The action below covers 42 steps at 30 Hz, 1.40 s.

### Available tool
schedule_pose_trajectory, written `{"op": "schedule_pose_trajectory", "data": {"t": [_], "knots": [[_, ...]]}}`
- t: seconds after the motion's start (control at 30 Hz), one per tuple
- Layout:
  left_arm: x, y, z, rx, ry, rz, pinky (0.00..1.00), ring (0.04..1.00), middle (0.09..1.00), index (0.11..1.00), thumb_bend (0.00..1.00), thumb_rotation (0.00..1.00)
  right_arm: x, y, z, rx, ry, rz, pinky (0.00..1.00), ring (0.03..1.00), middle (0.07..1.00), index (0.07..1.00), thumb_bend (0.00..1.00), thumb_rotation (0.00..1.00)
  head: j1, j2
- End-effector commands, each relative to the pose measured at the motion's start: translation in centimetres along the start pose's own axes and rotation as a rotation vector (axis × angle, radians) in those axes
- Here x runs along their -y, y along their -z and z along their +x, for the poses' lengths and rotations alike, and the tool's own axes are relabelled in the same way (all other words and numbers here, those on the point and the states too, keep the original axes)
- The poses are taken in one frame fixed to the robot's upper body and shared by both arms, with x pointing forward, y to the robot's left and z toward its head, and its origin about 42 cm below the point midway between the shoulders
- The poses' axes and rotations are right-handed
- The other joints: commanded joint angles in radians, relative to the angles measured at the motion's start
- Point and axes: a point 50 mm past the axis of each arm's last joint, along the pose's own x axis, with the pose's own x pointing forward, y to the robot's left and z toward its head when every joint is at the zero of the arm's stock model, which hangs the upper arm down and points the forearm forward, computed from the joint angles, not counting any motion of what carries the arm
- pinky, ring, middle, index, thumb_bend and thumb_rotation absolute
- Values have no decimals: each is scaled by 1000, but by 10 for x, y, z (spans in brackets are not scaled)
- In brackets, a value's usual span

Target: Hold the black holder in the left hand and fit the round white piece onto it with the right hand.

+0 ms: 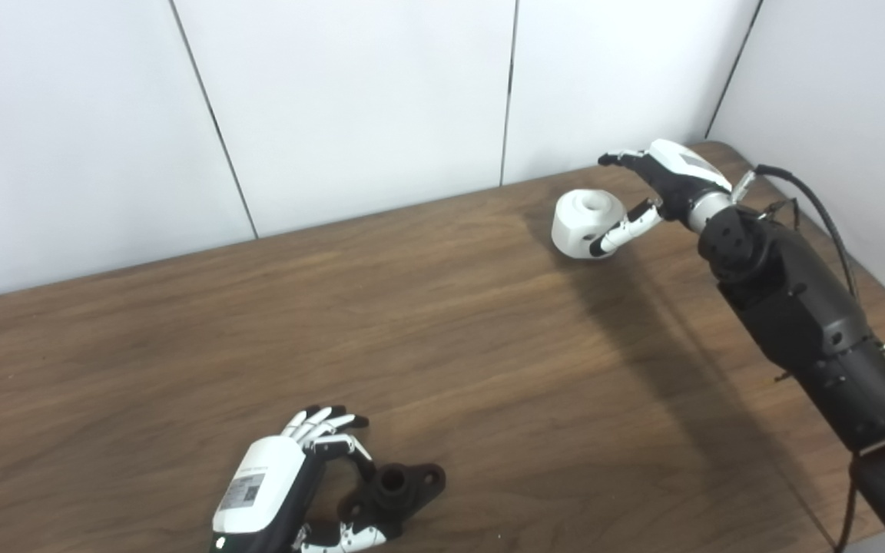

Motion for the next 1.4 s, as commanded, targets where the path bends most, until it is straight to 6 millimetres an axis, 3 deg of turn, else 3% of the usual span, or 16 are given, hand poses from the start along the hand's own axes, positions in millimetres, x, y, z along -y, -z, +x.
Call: {"op": "schedule_pose_trajectory", "data": {"t": [0.0, 0.33, 0.73, 1.17, 1.37], "knots": [[23, 14, -15, -83, 135, -23, 906, 904, 827, 487, 515, 52, 31, -7, 6, 25, 97, -5, 928, 984, 915, 876, 943, 253, -1, 0], [22, 13, -14, -85, 150, -11, 907, 907, 834, 487, 516, 51, 35, 3, 11, -6, 85, -41, 915, 976, 901, 801, 919, 246, -15, -7], [20, 10, -13, -78, 135, 0, 896, 901, 826, 486, 515, 52, 35, -3, 14, 23, 89, -43, 865, 942, 882, 736, 943, 251, -8, -1], [22, 9, -12, -74, 141, -1, 897, 899, 824, 486, 515, 52, 36, -19, 21, 49, 94, -65, 936, 950, 884, 749, 920, 229, -24, 3], [22, 7, -12, -69, 148, 6, 887, 898, 825, 486, 515, 52, 37, -19, 20, 51, 85, -82, 896, 934, 875, 741, 916, 226, -13, 9]]}}
